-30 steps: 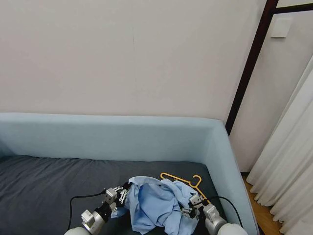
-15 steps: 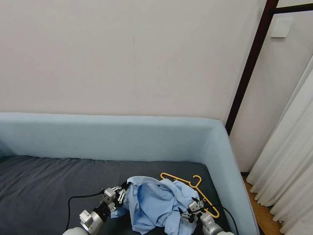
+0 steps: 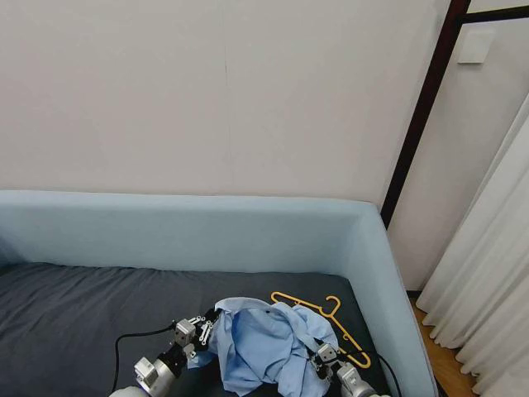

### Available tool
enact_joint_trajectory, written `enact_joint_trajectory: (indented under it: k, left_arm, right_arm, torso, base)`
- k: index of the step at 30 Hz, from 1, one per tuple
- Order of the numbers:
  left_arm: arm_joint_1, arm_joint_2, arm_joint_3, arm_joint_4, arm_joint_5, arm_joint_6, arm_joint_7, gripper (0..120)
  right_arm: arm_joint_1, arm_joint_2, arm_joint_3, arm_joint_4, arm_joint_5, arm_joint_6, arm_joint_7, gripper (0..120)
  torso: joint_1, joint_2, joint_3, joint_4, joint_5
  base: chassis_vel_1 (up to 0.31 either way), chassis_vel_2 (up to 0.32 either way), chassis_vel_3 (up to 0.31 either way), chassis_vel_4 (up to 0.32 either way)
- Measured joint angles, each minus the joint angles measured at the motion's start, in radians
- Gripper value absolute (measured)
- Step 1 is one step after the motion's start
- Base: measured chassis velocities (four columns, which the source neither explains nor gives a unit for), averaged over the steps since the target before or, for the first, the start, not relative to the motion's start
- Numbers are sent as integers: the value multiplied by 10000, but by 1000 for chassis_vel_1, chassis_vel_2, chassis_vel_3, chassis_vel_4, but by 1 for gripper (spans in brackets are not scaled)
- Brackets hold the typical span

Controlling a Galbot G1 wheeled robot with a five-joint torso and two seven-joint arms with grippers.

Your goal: Pick up the clothes from the sofa and hang them on the clothes hanger.

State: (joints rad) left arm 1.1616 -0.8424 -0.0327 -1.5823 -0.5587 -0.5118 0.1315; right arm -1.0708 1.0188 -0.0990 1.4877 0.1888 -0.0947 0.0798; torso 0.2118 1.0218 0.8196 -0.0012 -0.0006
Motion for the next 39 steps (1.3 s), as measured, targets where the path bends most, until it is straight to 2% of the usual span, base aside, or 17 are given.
enact_joint_trajectory:
  k: [2,4,12,17,19,20,22,25,26,30,33,39]
  left_arm:
    - [31,-2,-7,1,10,-10,1,0]
    - [62,-26,-8,4,49,-24,14,0]
    - [192,-70,-78,-64,182,-48,19,0]
    - [195,163,-264,-644,188,-2,-232,0]
    - [52,395,-305,-1104,85,130,-448,0]
    - [-138,645,-331,-1493,-74,267,-614,0]
    - [-286,808,-342,-1726,-211,385,-727,0]
    - [-1193,1412,-284,-2465,-823,910,-1201,0]
    - [-1193,1412,-284,-2465,-823,910,-1201,0]
    - [-3035,2002,437,-2715,-1513,1395,-1443,0]
    - [-3285,2119,557,-2744,-1588,1443,-1444,0]
    - [-2754,2207,423,-3036,-1465,1379,-1361,0]
  right_arm:
    - [-45,-20,24,72,-129,35,23,4]
    - [-115,-47,75,211,-248,71,48,0]
    - [-392,-237,307,690,-465,163,83,0]
    - [-607,-804,689,1807,-246,62,261,0]
    - [-585,-1279,823,2478,117,-157,288,0]
    - [-442,-1779,925,3143,564,-385,314,0]
    - [-324,-2028,987,3476,821,-499,347,0]
    - [310,-3033,1355,4635,2263,-1098,454,0]
    - [310,-3033,1355,4635,2263,-1098,454,0]
    - [1520,-4034,1318,5378,4289,-1911,503,0]
    - [1685,-4177,1110,5413,4419,-2020,473,0]
    - [1173,-3946,873,5552,3906,-2003,614,0]
  torso:
    - [0,0,0,0,0]
    - [0,0,0,0,0]
    - [0,0,0,0,1]
    - [0,0,0,0,2]
    - [0,0,0,1,-1]
    - [0,0,0,-2,0]
    - [0,0,0,-2,0]
    - [0,0,0,2,3]
    - [0,0,0,2,3]
    - [1,0,0,-4,0]
    - [3,0,1,-3,-1]
    - [1,-1,1,2,1]
  base:
    - [0,0,0,0]
    - [0,0,0,0]
    - [0,0,0,0]
    - [0,0,0,0]
    - [0,0,0,0]
    - [0,0,0,0]
    - [0,0,0,0]
    - [0,0,0,0]
    - [0,0,0,0]
    - [0,0,0,0]
    - [0,0,0,0]
    - [0,0,0,0]
